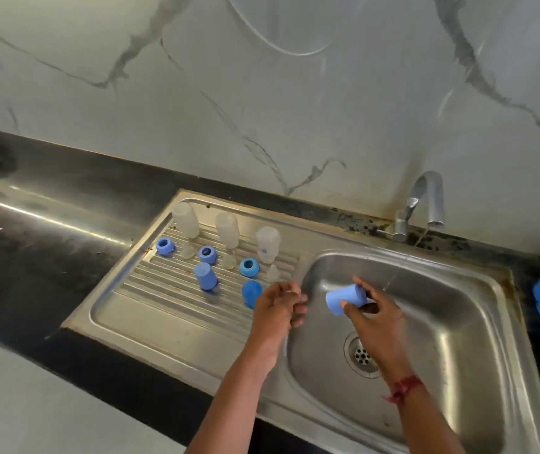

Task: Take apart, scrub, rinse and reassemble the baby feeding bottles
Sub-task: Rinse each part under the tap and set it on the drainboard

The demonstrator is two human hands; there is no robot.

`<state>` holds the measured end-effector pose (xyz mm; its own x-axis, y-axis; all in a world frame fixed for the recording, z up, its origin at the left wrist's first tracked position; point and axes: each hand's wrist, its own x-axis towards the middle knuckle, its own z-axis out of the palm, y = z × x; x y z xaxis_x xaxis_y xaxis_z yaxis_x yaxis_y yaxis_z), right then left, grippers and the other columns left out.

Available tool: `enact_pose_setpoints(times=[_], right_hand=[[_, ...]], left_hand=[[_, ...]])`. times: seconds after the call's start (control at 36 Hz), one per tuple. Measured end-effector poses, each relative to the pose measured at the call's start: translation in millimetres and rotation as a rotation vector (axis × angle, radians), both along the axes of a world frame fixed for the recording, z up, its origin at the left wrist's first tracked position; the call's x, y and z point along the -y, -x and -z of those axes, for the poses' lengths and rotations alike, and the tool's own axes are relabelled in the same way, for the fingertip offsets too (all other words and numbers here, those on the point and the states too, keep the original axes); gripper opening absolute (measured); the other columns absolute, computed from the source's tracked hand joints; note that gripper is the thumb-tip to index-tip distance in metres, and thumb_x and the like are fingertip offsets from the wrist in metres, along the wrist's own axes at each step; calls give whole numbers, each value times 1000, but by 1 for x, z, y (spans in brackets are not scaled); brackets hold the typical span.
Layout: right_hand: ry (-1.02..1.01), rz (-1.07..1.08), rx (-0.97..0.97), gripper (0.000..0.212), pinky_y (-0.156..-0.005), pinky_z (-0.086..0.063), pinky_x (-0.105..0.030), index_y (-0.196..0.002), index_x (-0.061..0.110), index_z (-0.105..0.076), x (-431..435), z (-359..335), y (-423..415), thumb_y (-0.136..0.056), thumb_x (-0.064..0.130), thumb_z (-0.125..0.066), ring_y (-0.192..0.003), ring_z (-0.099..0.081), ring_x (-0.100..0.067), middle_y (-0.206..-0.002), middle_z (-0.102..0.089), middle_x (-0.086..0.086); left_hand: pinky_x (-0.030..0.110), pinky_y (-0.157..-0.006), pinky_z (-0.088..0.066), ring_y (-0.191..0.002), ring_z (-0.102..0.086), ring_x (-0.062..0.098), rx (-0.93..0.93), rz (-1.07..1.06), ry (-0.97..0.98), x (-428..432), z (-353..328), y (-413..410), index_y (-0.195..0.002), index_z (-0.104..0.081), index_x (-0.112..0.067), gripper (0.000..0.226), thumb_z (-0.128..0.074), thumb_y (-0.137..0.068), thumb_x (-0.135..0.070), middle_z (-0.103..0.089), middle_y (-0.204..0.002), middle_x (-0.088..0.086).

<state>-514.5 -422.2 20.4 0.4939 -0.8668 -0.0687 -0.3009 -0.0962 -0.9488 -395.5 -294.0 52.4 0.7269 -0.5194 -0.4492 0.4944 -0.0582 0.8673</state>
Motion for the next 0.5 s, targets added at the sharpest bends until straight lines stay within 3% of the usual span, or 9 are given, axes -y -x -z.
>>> enact_pose_setpoints(times=[0.17,0.39,0.5], right_hand=[[97,-74,128,47,-69,-50,-10,-118,21,-63,-44,-28,-60,-77,4,-80,-78,-65,1,-106,-68,4],[163,-240,104,50,-66,-49,-11,-99,41,-60,-123,-45,-148,-73,5,-83,-80,-64,-3,-96,-67,18],[198,-299,63,45,-73,-53,-19,-107,31,-64,-152,-39,-193,-73,10,-84,-85,-63,-4,-102,-66,18]], left_hand=[[27,-57,-42,-61,-58,20,46,-225,64,-37,-13,-58,-87,-64,-13,13,-58,-95,-4,-67,-73,7],[28,-61,-48,-70,-62,21,19,-424,19,-109,-9,-156,-91,-66,-13,8,-61,-94,-7,-68,-80,8],[29,-63,-48,-73,-63,18,0,-467,-18,-140,-2,-202,-88,-68,-15,9,-62,-94,-11,-68,-83,6]])
